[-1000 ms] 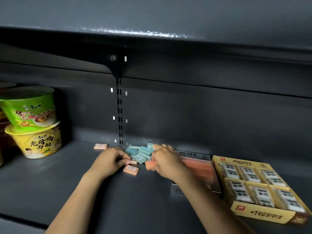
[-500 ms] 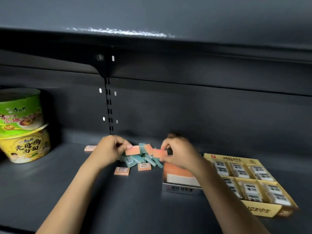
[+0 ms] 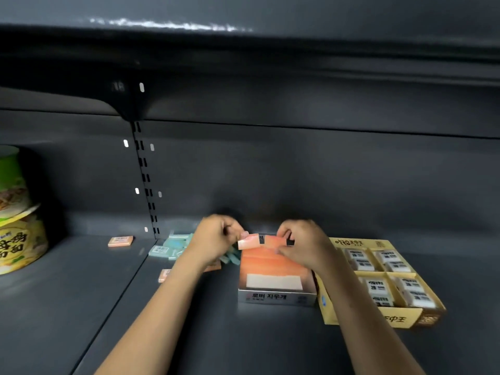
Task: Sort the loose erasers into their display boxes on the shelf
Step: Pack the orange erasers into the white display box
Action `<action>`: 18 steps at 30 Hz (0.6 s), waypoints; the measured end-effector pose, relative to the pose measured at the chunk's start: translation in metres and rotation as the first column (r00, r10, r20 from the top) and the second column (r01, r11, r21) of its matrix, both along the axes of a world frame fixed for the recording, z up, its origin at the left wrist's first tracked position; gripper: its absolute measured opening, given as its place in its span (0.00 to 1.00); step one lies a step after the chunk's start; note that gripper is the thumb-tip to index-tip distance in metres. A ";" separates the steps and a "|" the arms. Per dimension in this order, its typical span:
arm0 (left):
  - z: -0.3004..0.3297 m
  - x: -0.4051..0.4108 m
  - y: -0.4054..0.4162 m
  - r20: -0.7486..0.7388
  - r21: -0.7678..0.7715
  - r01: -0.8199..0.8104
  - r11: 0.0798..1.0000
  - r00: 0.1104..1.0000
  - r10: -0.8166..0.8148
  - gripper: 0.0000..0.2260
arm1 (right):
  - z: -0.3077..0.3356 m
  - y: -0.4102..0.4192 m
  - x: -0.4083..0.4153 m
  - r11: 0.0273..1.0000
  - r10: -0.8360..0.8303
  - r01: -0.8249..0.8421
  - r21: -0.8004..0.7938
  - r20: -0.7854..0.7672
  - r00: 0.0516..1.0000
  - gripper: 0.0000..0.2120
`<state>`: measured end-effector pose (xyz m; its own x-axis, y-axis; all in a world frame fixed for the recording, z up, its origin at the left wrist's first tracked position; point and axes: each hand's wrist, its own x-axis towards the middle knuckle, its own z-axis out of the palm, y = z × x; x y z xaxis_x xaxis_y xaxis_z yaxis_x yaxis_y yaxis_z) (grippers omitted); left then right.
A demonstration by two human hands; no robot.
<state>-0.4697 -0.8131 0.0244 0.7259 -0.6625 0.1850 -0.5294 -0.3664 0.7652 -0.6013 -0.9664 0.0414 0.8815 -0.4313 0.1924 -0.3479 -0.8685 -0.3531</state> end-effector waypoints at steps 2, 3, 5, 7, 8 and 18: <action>-0.006 -0.001 -0.009 0.012 0.038 -0.015 0.999 1.000 0.014 0.08 | -0.002 -0.003 0.000 1.000 -0.005 0.004 -0.028 -0.018 1.000 0.14; -0.010 -0.001 -0.012 0.059 0.069 -0.027 0.997 0.998 0.023 0.10 | -0.004 -0.004 0.000 0.999 -0.006 0.005 -0.034 -0.027 1.000 0.13; -0.014 -0.001 -0.017 0.137 0.128 -0.043 0.991 0.990 0.026 0.12 | -0.009 -0.005 0.002 1.000 -0.007 0.006 -0.022 -0.036 0.999 0.11; -0.016 -0.001 -0.019 0.166 0.162 -0.036 0.986 0.986 0.009 0.10 | -0.013 -0.006 0.005 1.000 0.000 0.000 -0.006 -0.038 0.999 0.10; -0.017 0.000 -0.020 0.181 0.167 -0.038 0.985 0.984 0.007 0.08 | -0.015 -0.006 0.005 1.000 0.008 -0.008 -0.006 -0.039 0.999 0.09; -0.022 0.002 -0.014 0.302 0.112 -0.008 0.994 0.953 -0.027 0.06 | -0.021 -0.006 0.009 0.994 0.078 -0.077 -0.075 0.014 0.997 0.05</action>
<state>-0.4680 -0.8276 0.0027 0.6408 -0.6979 0.3199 -0.7335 -0.4335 0.5236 -0.5928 -0.9722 0.0203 0.9080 -0.3458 0.2363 -0.2730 -0.9166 -0.2922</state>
